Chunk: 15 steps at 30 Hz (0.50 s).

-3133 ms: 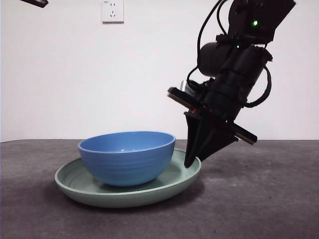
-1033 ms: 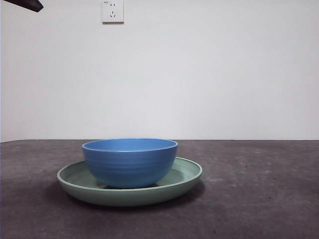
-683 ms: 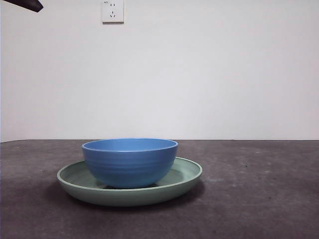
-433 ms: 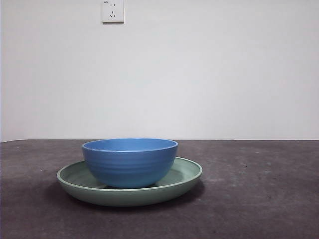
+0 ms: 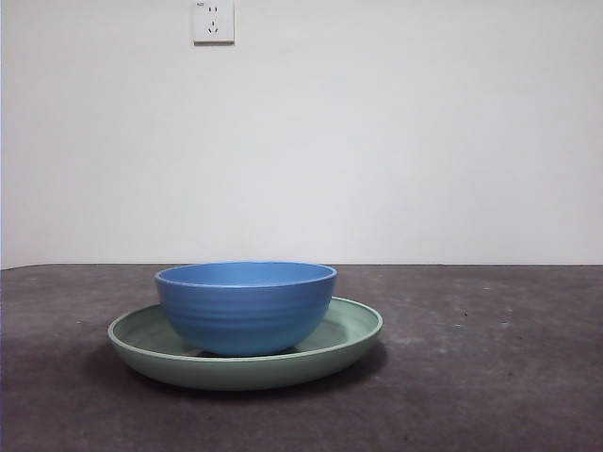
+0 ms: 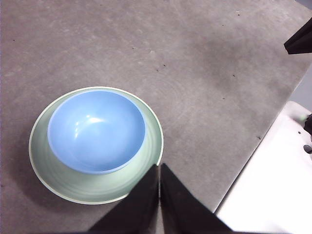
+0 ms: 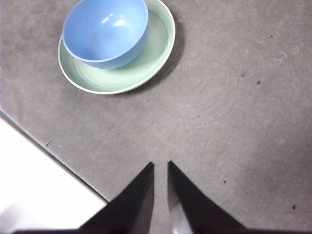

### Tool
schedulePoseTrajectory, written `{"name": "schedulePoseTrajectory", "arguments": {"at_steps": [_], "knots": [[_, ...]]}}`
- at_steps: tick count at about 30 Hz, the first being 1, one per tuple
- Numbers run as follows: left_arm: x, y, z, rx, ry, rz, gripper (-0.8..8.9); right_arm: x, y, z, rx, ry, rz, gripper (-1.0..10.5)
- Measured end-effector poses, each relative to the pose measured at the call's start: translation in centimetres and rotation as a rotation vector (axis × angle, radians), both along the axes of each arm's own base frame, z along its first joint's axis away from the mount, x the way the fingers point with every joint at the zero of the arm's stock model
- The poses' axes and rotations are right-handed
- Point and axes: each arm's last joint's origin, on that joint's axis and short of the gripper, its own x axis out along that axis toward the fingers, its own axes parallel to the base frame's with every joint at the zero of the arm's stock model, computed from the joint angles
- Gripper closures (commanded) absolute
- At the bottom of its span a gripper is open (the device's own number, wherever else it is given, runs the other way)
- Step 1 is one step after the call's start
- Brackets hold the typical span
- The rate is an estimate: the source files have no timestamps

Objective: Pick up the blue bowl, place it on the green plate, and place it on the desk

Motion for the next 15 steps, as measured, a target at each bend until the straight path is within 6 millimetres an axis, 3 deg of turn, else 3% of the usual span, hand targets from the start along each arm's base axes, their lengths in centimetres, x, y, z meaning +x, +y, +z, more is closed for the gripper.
{"name": "schedulePoseTrajectory", "arguments": {"at_steps": [6,10,15], "knots": [[0.0,0.0,0.0,-0.011,-0.012,0.003,8.07,0.0,0.0,0.0,0.000,0.000,0.000,9.1],[0.7,1.6,-0.5,-0.064,-0.063,0.107,8.07,0.0,0.0,0.0,0.000,0.000,0.000,9.1],[1.4,4.8,-4.1,-0.162,-0.230,0.322,8.07,0.0,0.0,0.0,0.000,0.000,0.000,9.1]]}}
